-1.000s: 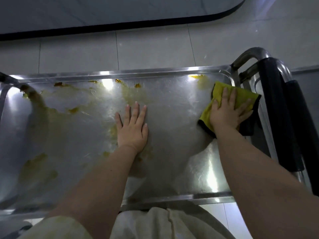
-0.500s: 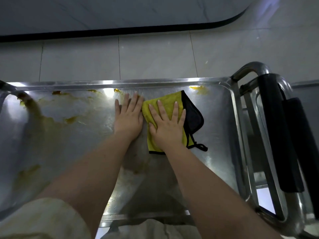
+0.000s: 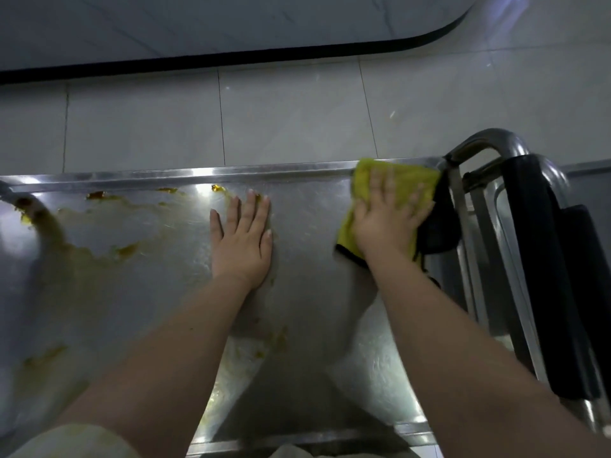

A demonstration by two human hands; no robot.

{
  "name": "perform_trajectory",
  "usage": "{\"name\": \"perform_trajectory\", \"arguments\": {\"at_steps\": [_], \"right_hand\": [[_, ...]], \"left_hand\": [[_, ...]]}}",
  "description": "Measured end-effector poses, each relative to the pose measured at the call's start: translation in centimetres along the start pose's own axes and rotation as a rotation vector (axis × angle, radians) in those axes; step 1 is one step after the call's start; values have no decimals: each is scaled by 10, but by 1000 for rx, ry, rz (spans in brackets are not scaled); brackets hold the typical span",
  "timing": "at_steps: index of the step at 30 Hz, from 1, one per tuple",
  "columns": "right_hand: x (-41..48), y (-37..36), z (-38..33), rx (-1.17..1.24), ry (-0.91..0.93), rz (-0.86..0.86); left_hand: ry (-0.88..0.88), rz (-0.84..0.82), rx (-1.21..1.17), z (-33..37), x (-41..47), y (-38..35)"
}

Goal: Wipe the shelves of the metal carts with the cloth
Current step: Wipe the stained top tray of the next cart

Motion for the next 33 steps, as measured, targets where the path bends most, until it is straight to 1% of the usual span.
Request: {"name": "perform_trajectory", "arguments": {"at_steps": [4,5,7,8,9,10,12,14,16,20,23,26,28,31,33], "right_hand": [[-56,9,-111,-56,500,111],[-67,10,-123,-67,589,115],[-62,13,-117,-49,663,140],[-50,14,-103,-39,645,158],[-34,12,-80,-36,587,163],[-17,9,-51,-32,487,154],[12,2,20,-8,216,112],[22,-2,76,21,-7,55],[22,-4,89,4,-78,30],[21,-3,76,-25,-82,29],[19,-2,69,-23,-98,7],[7,2,25,-3,-55,1],[-11,6,-31,5,55,23],[-59,12,-131,-22,346,77],[-89,13,-172,-28,511,87]], "left_hand": [[62,35,-88,-1,-2,4],[84,48,-108,-2,-3,5],[96,56,-110,-1,-4,6],[89,52,-98,0,-3,6],[81,48,-88,1,-3,6],[77,44,-81,1,-2,6],[73,36,-80,2,-1,6],[74,29,-86,3,-1,6],[69,24,-87,3,0,7],[34,28,-169,-13,3,19],[28,47,-135,-38,2,27],[75,62,-99,-44,-1,22],[102,64,-81,-42,-1,19],[101,69,-89,-45,1,19],[116,84,-131,-51,0,20]]}}
Point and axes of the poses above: each hand's wrist, its own x-axis towards the middle knuckle, its own y-axis out of the back of the hand, z = x × y, the point moved 5 cm from there along x, towards the middle knuckle, and after that the axes turned 15 degrees about -x, right-handed, at the moved point
